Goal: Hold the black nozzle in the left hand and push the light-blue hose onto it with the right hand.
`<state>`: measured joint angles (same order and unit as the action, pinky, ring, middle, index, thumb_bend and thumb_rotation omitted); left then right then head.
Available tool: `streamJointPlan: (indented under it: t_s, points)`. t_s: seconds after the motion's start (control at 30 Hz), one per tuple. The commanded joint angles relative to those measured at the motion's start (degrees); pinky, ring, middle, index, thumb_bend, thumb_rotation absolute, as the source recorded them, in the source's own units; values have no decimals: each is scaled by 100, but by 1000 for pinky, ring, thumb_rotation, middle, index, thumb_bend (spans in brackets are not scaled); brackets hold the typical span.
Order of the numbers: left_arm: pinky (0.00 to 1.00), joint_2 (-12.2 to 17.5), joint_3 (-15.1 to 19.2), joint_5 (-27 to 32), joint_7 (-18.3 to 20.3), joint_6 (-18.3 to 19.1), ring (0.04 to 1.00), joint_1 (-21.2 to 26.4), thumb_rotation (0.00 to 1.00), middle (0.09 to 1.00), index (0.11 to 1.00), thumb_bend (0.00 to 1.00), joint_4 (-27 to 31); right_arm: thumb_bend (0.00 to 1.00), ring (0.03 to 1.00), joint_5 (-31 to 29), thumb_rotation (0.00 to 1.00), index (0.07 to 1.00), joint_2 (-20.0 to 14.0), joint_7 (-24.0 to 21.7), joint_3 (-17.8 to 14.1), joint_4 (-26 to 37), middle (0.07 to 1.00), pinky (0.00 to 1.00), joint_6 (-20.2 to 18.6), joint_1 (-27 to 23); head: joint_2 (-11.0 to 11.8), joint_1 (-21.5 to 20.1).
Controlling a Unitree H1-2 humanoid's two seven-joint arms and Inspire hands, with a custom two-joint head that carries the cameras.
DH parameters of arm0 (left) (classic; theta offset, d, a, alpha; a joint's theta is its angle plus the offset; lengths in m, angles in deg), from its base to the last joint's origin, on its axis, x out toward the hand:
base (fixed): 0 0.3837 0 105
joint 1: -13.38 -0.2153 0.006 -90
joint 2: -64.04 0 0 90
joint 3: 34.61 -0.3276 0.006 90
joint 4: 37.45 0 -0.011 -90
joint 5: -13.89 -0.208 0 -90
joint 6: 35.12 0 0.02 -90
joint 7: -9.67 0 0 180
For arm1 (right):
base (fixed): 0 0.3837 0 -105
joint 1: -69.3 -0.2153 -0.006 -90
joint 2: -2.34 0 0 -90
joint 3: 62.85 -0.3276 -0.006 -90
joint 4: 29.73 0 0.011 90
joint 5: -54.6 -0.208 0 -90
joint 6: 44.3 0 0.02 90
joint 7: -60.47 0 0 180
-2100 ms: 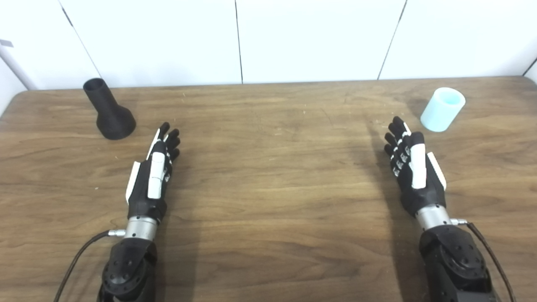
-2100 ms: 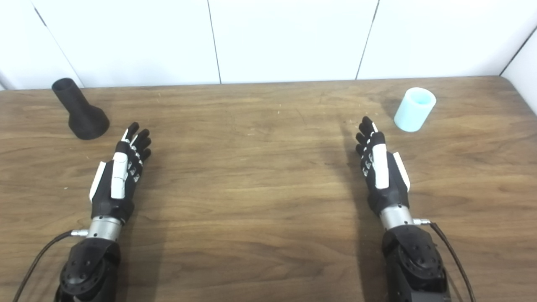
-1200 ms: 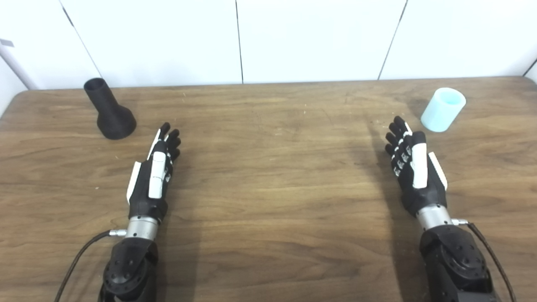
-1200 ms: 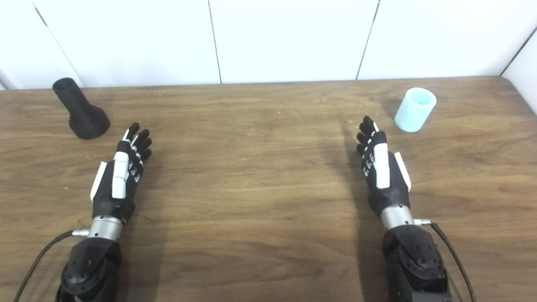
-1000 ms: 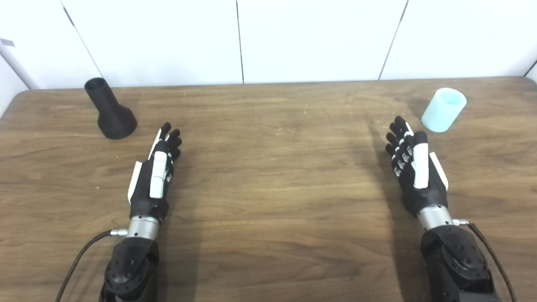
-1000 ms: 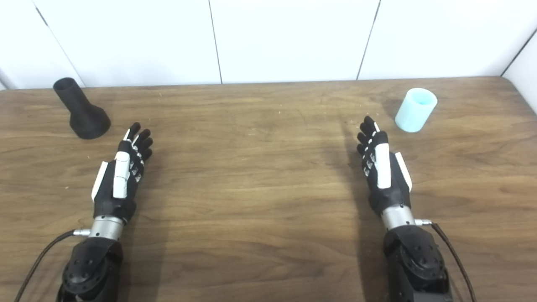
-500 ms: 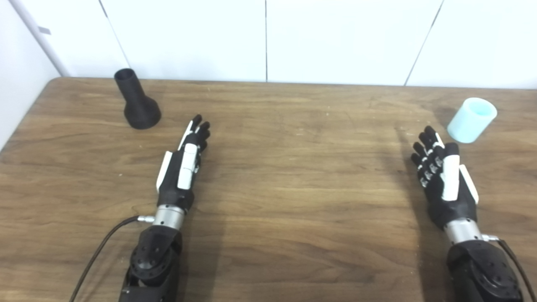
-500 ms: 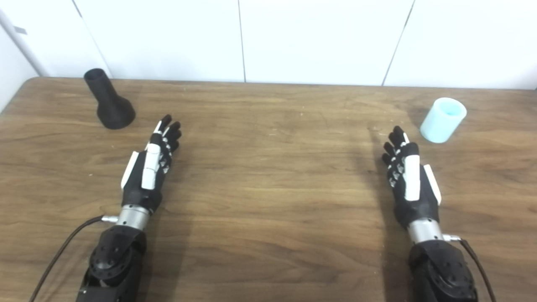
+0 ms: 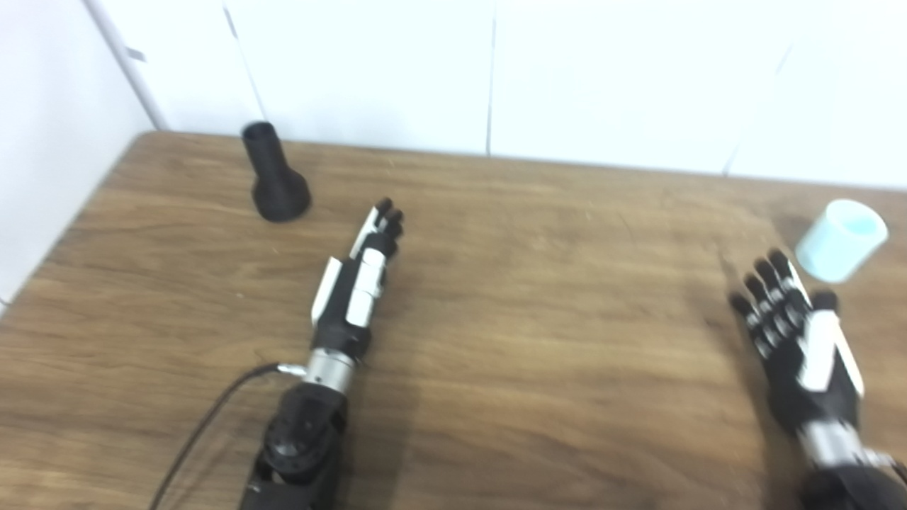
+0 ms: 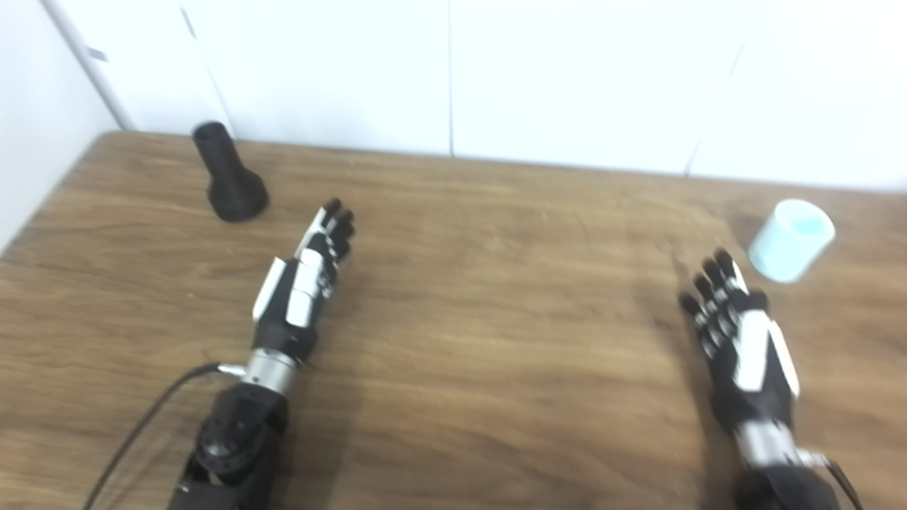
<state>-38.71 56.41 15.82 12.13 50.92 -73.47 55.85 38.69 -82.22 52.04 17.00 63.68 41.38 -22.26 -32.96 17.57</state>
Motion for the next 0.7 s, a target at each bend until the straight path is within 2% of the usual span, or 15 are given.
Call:
streamJointPlan:
  t_s: [0.0, 0.17, 0.5, 0.67]
  points:
    - [1000, -120, -80, -57, -43, -242, 991, -35, 979, 969, 972, 487, -220, 574, 985, -25, 1000, 1000, -135, -5, -82, -96, 982, 990, 39, -55, 68, 83]
    - [1000, -160, -93, -67, -52, -343, 994, -40, 951, 969, 972, 485, -293, 606, 978, 4, 1000, 1000, -169, -8, -93, -271, 975, 973, 144, -74, 247, 205]
    - [1000, -160, -86, -52, -60, -512, 995, 10, 931, 970, 969, 479, -542, 634, 1000, -97, 1000, 1000, -264, -233, -69, -459, 1000, 1000, 376, -65, 346, 221]
    - [1000, -162, -95, -31, -36, -638, 995, -6, 924, 970, 970, 475, -652, 660, 1000, -182, 1000, 1000, -294, -364, -110, -598, 1000, 1000, 514, -76, 570, 234]
